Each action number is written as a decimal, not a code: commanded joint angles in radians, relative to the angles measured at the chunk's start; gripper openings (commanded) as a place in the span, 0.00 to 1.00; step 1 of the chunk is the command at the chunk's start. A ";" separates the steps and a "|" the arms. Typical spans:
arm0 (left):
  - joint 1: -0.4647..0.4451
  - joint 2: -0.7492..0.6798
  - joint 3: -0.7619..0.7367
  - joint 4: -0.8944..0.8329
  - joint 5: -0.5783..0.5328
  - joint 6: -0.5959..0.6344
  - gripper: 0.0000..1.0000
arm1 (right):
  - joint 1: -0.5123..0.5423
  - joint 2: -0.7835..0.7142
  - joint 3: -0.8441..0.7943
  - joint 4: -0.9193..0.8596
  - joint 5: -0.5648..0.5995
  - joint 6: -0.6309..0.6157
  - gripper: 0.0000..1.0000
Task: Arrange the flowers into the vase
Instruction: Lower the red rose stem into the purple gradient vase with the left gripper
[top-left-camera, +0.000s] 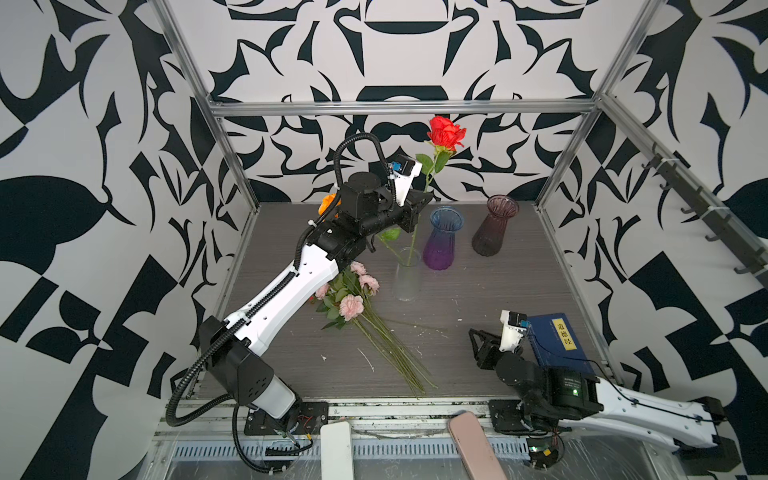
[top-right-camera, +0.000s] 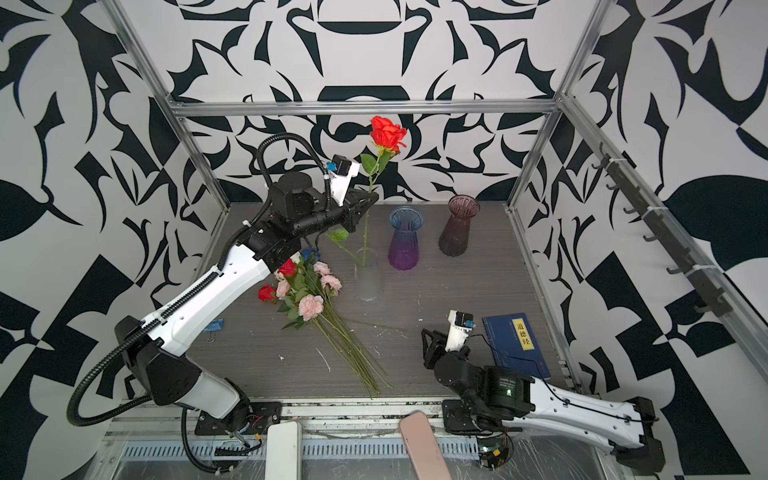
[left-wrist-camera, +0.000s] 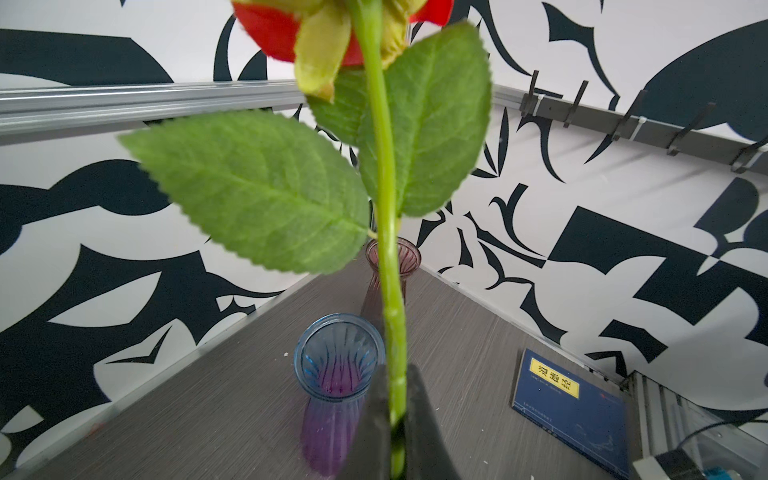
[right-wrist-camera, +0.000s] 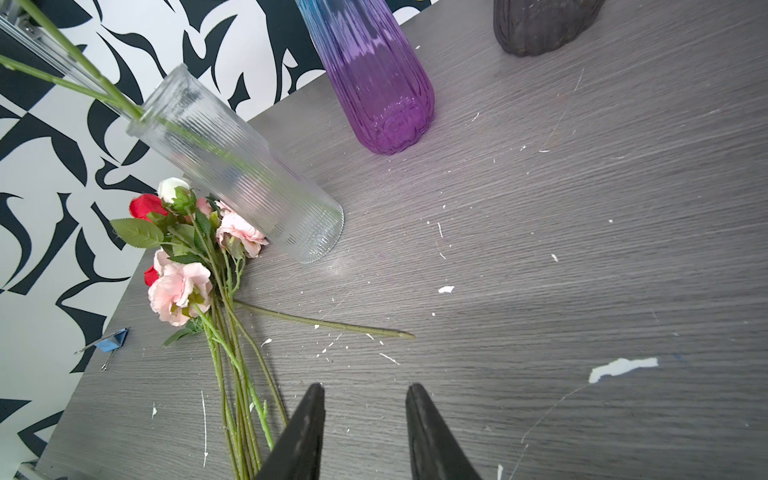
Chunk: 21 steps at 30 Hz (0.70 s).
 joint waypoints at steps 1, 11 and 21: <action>-0.013 0.006 -0.017 0.039 -0.028 0.029 0.00 | -0.002 -0.011 -0.003 -0.002 0.029 0.005 0.37; -0.018 -0.013 -0.084 0.052 -0.040 0.016 0.01 | -0.002 -0.017 -0.005 -0.007 0.031 0.008 0.37; -0.017 -0.107 -0.234 0.063 -0.065 0.002 0.45 | -0.002 -0.017 -0.004 -0.013 0.032 0.013 0.37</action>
